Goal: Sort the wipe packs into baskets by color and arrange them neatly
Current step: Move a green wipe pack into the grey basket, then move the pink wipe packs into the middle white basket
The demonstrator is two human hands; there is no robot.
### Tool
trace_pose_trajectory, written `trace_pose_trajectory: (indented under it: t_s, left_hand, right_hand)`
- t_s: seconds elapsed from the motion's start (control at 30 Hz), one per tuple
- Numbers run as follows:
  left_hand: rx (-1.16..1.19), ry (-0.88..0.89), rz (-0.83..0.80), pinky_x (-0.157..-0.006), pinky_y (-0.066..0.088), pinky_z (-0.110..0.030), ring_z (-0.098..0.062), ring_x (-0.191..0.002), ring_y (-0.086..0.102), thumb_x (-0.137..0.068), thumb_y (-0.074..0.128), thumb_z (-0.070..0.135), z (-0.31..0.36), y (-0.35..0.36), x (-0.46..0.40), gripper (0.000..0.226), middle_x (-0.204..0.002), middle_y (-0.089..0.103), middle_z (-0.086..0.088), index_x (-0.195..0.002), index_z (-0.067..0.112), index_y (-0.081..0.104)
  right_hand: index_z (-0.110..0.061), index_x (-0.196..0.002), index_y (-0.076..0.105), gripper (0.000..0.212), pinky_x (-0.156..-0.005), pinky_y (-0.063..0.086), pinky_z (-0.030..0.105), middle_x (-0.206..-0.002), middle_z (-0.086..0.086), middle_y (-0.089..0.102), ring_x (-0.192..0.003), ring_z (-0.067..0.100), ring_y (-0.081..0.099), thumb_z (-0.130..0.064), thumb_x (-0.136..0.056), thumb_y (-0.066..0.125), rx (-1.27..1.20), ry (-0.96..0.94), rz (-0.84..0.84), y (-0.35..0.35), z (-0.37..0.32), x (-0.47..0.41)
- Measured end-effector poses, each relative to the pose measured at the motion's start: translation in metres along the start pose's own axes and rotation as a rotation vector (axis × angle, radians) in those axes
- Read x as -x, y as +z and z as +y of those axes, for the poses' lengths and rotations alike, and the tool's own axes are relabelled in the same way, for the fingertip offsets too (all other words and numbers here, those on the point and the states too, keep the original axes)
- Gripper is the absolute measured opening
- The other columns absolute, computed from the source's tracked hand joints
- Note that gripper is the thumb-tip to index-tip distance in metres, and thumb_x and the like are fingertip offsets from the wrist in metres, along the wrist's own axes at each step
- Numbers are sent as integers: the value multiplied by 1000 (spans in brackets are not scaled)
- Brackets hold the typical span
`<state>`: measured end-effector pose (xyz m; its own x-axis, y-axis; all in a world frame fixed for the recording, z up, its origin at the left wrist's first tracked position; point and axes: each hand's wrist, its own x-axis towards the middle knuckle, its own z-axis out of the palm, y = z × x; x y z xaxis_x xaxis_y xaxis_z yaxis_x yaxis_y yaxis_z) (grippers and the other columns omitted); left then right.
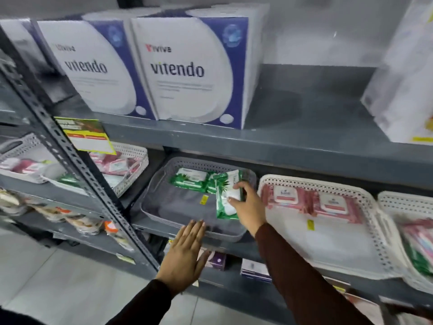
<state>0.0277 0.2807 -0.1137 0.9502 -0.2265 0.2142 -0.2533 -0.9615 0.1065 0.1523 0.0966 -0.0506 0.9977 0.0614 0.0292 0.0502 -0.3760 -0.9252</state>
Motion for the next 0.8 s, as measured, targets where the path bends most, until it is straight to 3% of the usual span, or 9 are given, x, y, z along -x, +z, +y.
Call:
trace_pose_trajectory:
  t_s: [0.1, 0.13, 0.2, 0.27, 0.33, 0.47, 0.6, 0.7, 0.8]
  left_hand:
    - [-12, 35, -4, -118, 11, -37, -23, -145, 22, -99, 35, 46, -22, -3, 5, 63, -155, 30, -5, -148, 7, 31]
    - [-9, 53, -9, -117, 13, -38, -23, -145, 22, -99, 35, 46, -27, -3, 5, 63, -155, 30, -5, -148, 7, 30]
    - [14, 59, -10, -117, 16, -40, -23, -146, 20, -99, 34, 47, -30, -3, 5, 63, -155, 30, -5, -148, 7, 30]
    - [54, 44, -10, -117, 15, -40, -22, -147, 17, -100, 33, 46, -28, -2, 2, 63, -157, 27, -5, -149, 8, 28]
    - [72, 62, -6, -118, 13, -39, -23, -147, 17, -99, 36, 45, -20, 1, -3, 63, -157, 26, -5, -150, 8, 26]
    - [105, 92, -9, -117, 13, -42, -28, -147, 17, -99, 35, 44, 11, 4, -14, 64, -157, 24, -8, -150, 8, 24]
    - [178, 181, 4, -118, 11, -39, -25, -147, 15, -100, 23, 49, 60, 7, -30, 65, -158, 22, -6, -150, 8, 24]
    - [224, 281, 10, -120, 8, -32, -20, -147, 17, -101, 28, 46, 104, 12, -44, 62, -157, 23, -2, -150, 9, 28]
    - [246, 351, 1, -119, 11, -31, -20, -147, 18, -100, 34, 44, 146, 21, -55, 60, -157, 26, -1, -149, 10, 29]
  right_hand:
    - [-22, -101, 63, 25, -77, 45, 28, -120, 12, 67, -103, 30, 66, 1, -91, 57, 134, 62, -76, 36, 1, -14]
    - [-18, -115, 65, 39, -87, 47, 24, -131, 17, 62, -113, 29, 64, 8, -91, 48, 231, 75, -144, 44, 3, -18]
    - [-14, -140, 54, 61, -107, 45, 38, -145, 22, 52, -130, 34, 55, 15, -89, 37, 418, 88, -245, 51, 7, -20]
    - [-10, -144, 49, 60, -109, 45, 45, -146, 24, 51, -133, 37, 52, 13, -90, 37, 502, 89, -280, 54, 5, -18]
    - [-8, -143, 49, 56, -108, 46, 43, -144, 25, 52, -131, 37, 53, 10, -91, 40, 483, 84, -274, 49, -1, -15]
    - [-15, -141, 54, 48, -95, 51, 33, -129, 19, 66, -113, 33, 65, -1, -95, 47, 299, 20, -68, 8, -5, 0]
    - [-15, -120, 68, 34, -90, 53, 32, -111, 10, 74, -97, 25, 69, -2, -93, 52, 138, -41, 206, -69, 14, 23]
    - [-13, -110, 72, 28, -88, 55, 35, -104, 9, 75, -93, 26, 69, 0, -90, 57, 205, -61, 391, -143, 43, 40]
    - [-11, -109, 73, 30, -88, 55, 38, -111, 13, 75, -98, 32, 69, 2, -87, 57, 399, 45, 507, -221, 83, 52]
